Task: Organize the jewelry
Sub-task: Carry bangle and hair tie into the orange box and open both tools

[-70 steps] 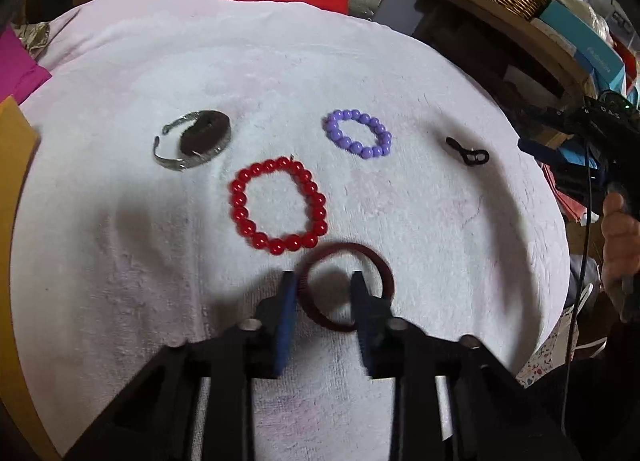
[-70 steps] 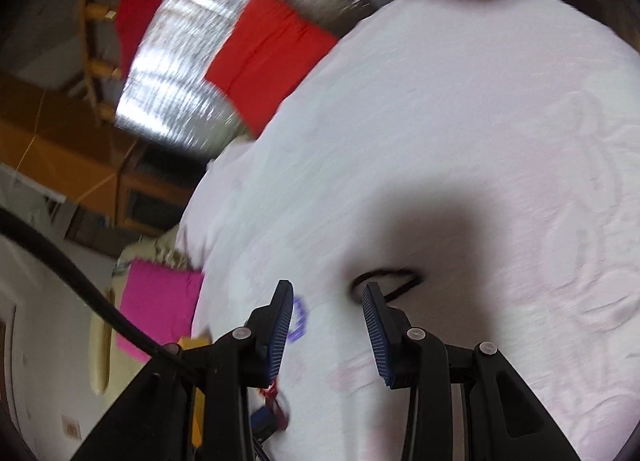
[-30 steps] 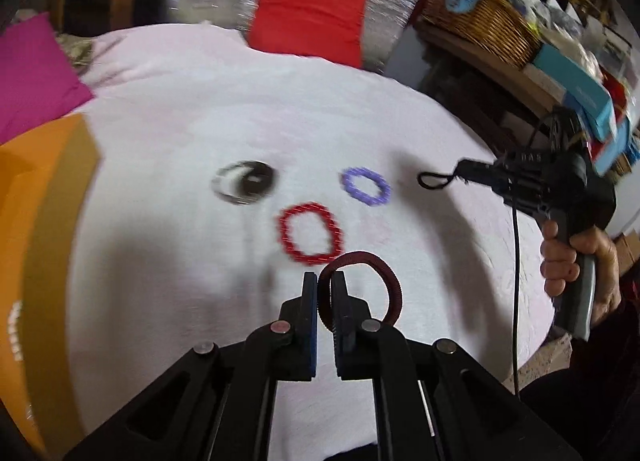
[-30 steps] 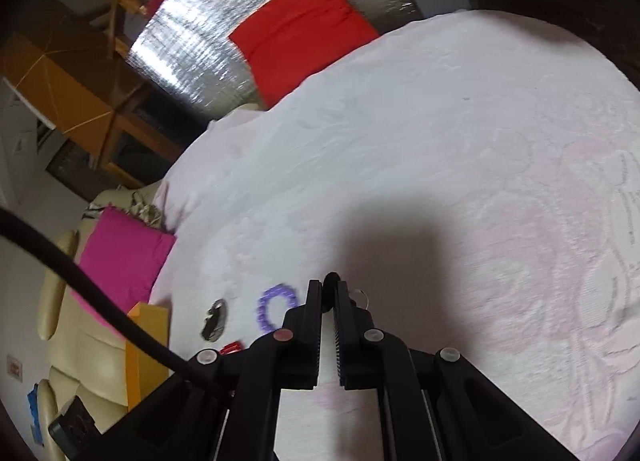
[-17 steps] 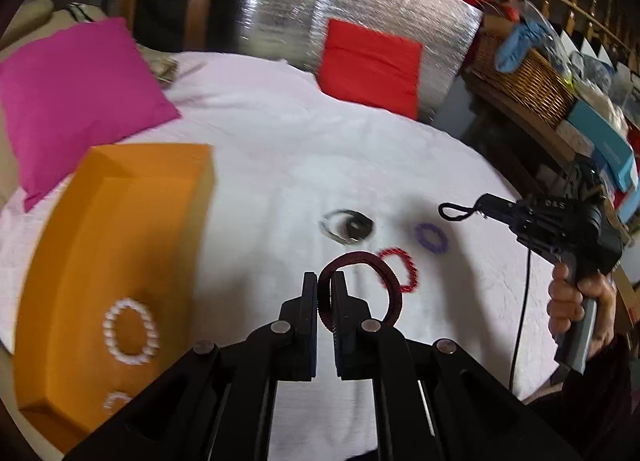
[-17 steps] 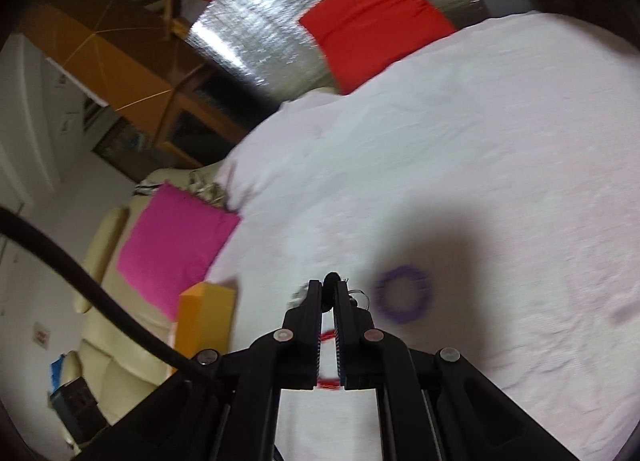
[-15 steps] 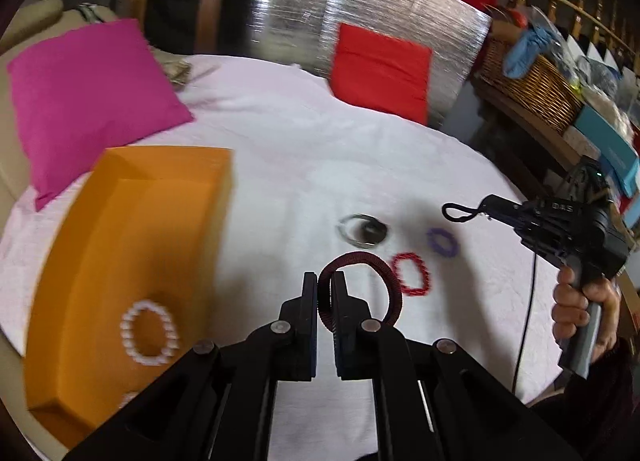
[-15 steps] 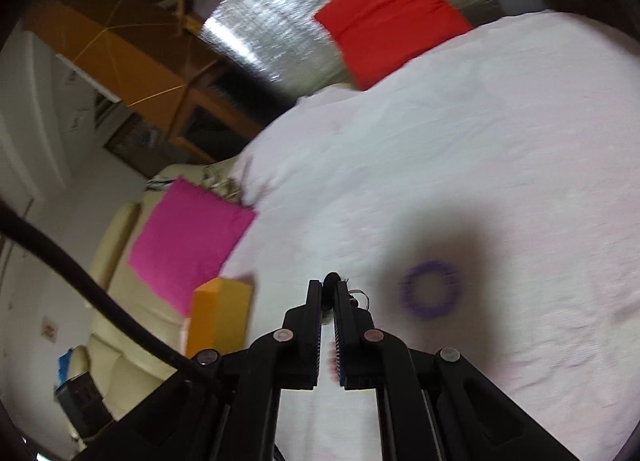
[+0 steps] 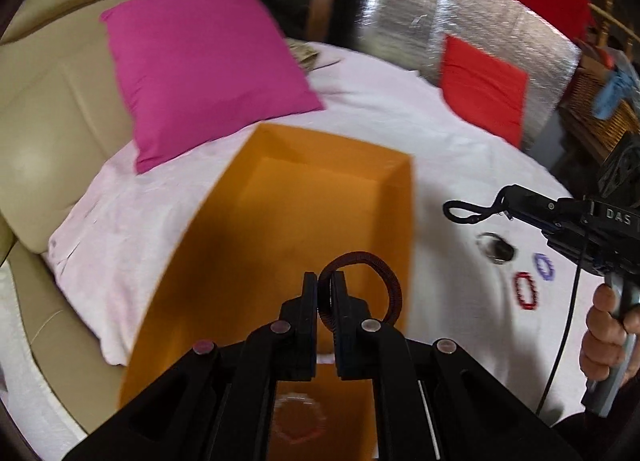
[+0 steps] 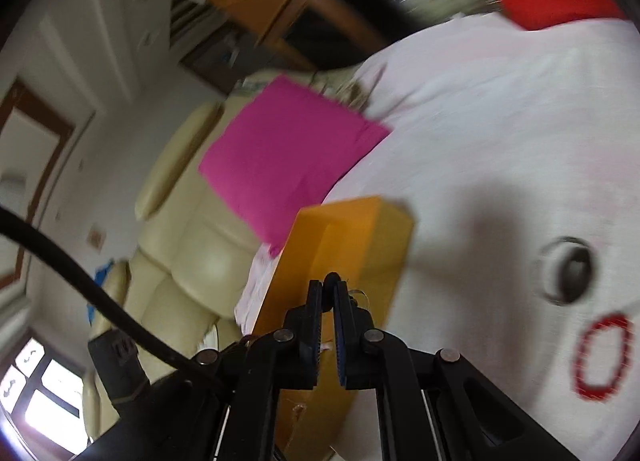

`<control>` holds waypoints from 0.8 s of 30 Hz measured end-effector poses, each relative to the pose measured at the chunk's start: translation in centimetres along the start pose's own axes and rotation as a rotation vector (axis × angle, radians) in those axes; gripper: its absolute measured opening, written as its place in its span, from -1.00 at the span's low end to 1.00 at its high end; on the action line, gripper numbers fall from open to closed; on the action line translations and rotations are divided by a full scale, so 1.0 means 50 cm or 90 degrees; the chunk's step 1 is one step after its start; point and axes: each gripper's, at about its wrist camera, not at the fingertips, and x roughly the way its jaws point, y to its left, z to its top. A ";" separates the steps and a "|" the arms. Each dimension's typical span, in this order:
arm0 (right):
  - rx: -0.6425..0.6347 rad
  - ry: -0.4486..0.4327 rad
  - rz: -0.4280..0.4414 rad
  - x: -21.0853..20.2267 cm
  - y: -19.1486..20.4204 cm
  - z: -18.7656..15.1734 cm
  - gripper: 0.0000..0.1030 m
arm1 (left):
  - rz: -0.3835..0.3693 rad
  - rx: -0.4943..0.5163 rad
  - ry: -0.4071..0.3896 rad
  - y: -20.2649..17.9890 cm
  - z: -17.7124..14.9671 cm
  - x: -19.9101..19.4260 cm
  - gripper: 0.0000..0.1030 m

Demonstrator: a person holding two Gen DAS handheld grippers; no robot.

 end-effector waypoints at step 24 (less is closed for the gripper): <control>-0.166 0.090 -0.116 0.259 0.091 -0.010 -0.38 | 0.142 -0.030 0.131 0.082 -0.032 0.130 -0.22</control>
